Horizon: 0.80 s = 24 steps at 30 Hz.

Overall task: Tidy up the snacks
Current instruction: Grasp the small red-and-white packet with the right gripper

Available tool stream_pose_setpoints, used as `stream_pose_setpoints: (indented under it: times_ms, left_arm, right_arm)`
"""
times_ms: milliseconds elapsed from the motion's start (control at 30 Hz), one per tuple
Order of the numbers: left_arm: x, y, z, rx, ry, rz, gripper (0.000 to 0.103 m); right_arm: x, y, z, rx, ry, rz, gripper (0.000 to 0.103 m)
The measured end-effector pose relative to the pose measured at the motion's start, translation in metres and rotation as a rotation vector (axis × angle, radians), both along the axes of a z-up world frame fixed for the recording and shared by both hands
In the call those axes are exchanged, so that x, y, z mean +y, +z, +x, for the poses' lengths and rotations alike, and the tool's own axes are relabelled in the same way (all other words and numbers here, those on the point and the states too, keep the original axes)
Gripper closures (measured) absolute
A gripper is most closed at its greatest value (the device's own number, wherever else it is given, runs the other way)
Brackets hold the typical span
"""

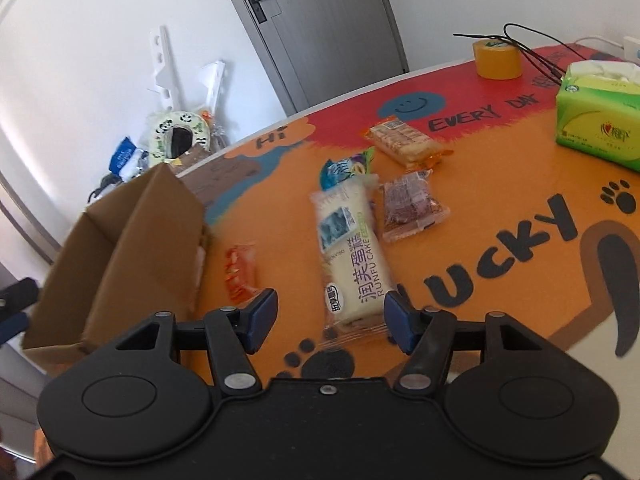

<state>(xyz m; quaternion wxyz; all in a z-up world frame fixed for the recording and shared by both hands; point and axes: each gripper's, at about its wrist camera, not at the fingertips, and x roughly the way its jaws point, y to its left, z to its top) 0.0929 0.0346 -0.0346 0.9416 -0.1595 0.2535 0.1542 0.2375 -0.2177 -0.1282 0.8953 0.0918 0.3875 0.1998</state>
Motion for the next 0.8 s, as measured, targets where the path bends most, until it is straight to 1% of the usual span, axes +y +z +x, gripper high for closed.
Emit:
stream_pose_setpoints:
  times_ms: [100,233,300,400,467,533,633,700,767,800]
  left_arm:
    - [0.003,-0.002,0.002,0.001,0.003,-0.007,0.018]
    - [0.006,-0.003,0.005,0.002,0.0,-0.012,0.018]
    - [0.007,-0.003,0.006,-0.001,0.0,-0.013,0.018]
    - [0.009,-0.003,0.007,-0.003,0.003,-0.019,0.018]
    - [0.009,-0.003,0.008,-0.003,0.007,-0.023,0.018]
    - [0.008,0.0,0.009,-0.013,0.004,-0.022,0.018]
    - [0.009,0.007,0.007,-0.04,0.01,-0.016,0.018]
    - [0.012,0.012,0.007,-0.055,0.006,-0.001,0.018]
    - [0.016,0.013,0.009,-0.054,0.017,0.017,0.017]
    - [0.02,0.011,0.011,-0.049,0.027,0.014,0.017]
  right_arm:
    - [0.007,-0.005,0.009,-0.007,-0.013,-0.042,0.042]
    - [0.014,-0.002,0.015,-0.051,-0.032,-0.106,0.041]
    - [0.013,0.003,0.017,-0.067,-0.035,-0.095,0.035]
    - [0.011,0.011,0.018,-0.075,-0.04,-0.057,0.035]
    - [0.015,0.014,0.017,-0.076,-0.006,-0.027,0.035]
    - [0.023,0.016,0.018,-0.067,0.038,-0.003,0.037]
    - [0.037,0.015,0.021,-0.053,0.085,0.014,0.044]
    - [0.047,0.012,0.024,-0.034,0.108,0.022,0.05]
    - [0.055,0.007,0.029,-0.009,0.123,0.033,0.052]
    - [0.059,0.004,0.031,0.002,0.126,0.03,0.054]
